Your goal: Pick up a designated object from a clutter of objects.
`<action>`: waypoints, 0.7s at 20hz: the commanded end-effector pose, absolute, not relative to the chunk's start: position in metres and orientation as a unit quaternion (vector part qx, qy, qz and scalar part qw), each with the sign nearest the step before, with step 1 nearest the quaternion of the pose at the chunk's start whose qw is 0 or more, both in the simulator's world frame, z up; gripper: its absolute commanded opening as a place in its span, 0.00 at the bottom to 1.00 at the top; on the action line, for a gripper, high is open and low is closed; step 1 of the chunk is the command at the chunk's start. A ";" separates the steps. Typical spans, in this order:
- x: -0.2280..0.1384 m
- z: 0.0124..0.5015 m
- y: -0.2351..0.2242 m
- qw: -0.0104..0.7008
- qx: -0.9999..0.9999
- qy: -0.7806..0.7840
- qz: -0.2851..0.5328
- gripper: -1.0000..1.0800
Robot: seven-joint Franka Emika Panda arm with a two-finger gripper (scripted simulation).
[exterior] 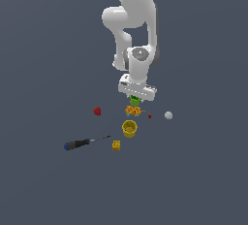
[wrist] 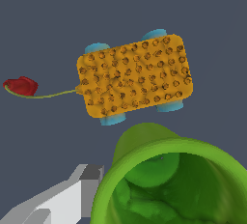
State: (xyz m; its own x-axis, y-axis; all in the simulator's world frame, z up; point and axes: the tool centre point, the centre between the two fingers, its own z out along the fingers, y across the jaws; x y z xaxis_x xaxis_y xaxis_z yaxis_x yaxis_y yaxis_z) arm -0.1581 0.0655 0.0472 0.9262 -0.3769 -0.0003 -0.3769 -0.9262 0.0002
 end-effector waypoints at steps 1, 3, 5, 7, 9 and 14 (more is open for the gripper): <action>-0.156 0.053 0.064 0.000 0.981 -0.192 0.001 0.00; -0.155 0.059 0.063 0.000 0.981 -0.192 0.001 0.00; -0.153 0.067 0.062 0.000 0.981 -0.192 0.001 0.00; -0.150 0.076 0.060 0.000 0.981 -0.192 0.000 0.00; -0.147 0.087 0.058 -0.001 0.981 -0.192 0.000 0.00; -0.138 0.121 0.052 -0.001 0.981 -0.192 0.000 0.00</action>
